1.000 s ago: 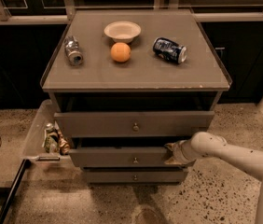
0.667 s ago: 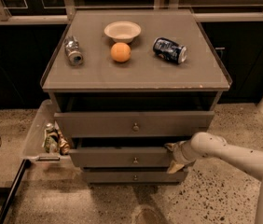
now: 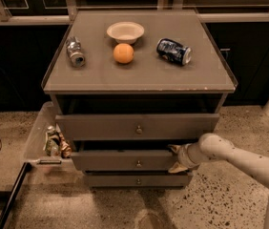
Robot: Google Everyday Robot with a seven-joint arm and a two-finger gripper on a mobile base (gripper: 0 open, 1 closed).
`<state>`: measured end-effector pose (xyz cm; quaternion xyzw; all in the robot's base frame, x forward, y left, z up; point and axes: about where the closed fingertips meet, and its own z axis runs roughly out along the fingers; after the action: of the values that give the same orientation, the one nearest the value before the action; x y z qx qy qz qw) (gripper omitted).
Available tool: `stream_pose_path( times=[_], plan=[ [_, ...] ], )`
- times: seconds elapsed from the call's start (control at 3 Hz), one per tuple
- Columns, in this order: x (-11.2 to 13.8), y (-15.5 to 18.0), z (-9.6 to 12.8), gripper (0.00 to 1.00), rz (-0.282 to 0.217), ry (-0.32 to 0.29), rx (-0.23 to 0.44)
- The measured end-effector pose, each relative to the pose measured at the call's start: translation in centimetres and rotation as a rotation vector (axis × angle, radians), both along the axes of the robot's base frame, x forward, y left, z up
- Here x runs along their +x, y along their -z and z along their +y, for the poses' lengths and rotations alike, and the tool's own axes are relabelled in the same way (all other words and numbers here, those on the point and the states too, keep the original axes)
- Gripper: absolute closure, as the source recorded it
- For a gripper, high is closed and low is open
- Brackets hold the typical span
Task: Open middle drawer
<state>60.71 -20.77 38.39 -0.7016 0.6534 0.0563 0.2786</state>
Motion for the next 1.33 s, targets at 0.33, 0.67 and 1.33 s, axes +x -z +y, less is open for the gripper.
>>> stream_pose_path(
  times=[0.33,0.67,1.33],
  plan=[
    [0.3,-0.3,0.0,0.66,0.000,0.000,0.000],
    [0.3,-0.8,0.0,0.88,0.000,0.000,0.000],
    [-1.6,-0.8,0.6,0.83,0.011,-0.019,0.033]
  ],
)
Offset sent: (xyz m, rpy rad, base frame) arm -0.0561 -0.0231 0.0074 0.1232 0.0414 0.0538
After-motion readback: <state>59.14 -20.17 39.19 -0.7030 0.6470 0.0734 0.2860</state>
